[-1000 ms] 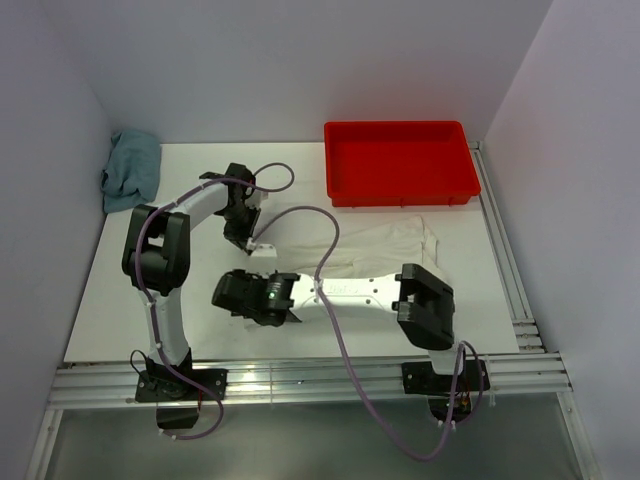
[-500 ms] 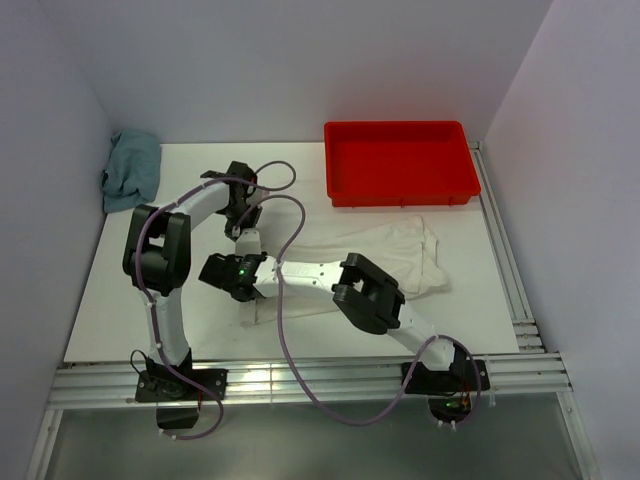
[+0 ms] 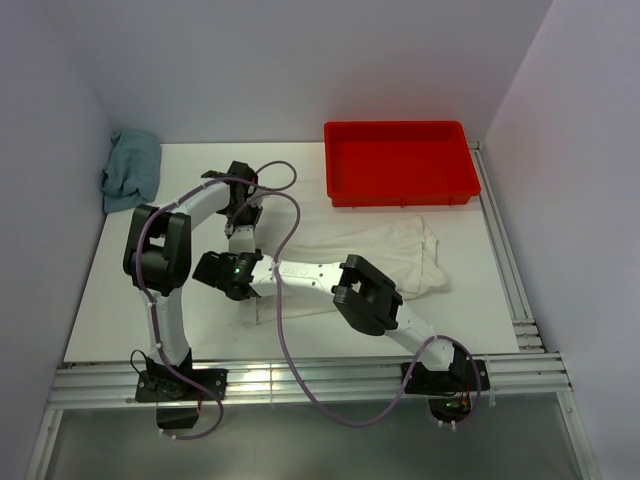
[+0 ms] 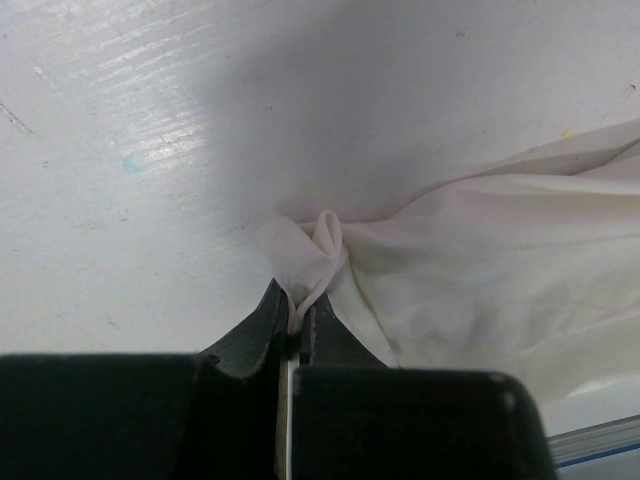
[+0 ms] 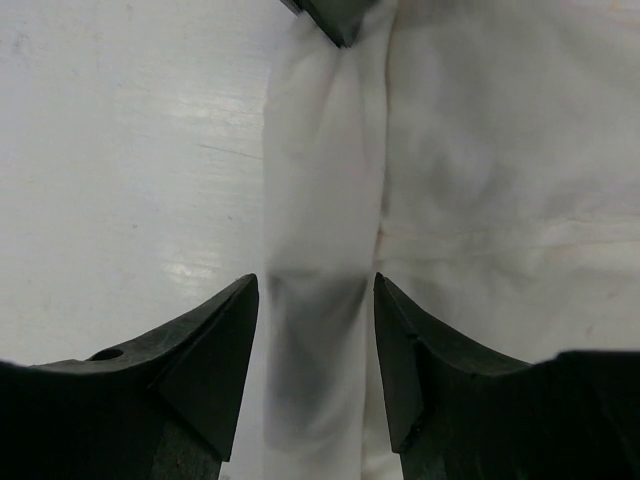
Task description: Roll the t-shirts
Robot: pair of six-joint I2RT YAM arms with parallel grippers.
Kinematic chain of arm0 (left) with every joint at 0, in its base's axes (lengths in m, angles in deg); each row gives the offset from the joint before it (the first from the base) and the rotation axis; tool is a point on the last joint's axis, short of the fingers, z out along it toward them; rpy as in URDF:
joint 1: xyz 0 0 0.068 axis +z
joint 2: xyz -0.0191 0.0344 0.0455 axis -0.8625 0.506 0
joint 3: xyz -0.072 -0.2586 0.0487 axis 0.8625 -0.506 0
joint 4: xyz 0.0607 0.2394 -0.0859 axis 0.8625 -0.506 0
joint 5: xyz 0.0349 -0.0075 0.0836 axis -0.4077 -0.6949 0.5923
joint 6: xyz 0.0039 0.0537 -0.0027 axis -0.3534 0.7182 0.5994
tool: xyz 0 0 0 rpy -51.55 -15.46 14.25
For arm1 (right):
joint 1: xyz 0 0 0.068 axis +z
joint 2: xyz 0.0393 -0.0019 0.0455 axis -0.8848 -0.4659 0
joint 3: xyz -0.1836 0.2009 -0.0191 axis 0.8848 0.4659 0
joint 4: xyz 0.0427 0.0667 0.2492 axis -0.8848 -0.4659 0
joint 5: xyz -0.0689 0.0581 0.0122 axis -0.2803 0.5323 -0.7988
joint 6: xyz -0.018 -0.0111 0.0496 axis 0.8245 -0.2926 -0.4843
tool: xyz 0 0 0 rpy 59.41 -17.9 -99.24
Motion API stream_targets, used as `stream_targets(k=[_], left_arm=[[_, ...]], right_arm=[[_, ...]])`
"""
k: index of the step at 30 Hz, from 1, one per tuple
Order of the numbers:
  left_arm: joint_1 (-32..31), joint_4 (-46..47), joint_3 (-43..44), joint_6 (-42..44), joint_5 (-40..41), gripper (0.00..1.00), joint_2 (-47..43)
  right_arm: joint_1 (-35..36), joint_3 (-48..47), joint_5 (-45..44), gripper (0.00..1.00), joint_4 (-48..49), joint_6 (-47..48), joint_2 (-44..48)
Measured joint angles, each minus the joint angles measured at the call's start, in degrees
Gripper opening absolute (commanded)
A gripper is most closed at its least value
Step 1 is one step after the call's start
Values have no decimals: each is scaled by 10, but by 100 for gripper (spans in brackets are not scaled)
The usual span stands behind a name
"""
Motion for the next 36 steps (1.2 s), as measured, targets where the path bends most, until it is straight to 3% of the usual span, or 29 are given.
stream_targets(k=[4, 13, 18, 20, 24, 25, 30, 36], left_arm=[[-1, 0, 1, 0, 0, 0, 1], [-2, 0, 1, 0, 0, 0, 1], [-2, -1, 2, 0, 0, 0, 1], [-3, -2, 2, 0, 0, 2, 1], [-3, -7, 7, 2, -1, 16, 2], [-3, -8, 9, 4, -2, 28, 2], [-3, -10, 24, 19, -21, 60, 2], [17, -12, 75, 45, -93, 68, 0]], right_arm=[[0, -45, 0, 57, -11, 2, -18], [2, -50, 0, 56, -23, 0, -30], [2, -43, 0, 46, -26, -7, -42], [2, -37, -3, 37, -25, -9, -42], [2, -20, -9, 24, -14, -13, -35], [2, -9, -7, 19, -3, -15, -29], [-6, 122, 28, 15, 116, -22, 41], [-44, 331, 141, 11, 345, -42, 143]])
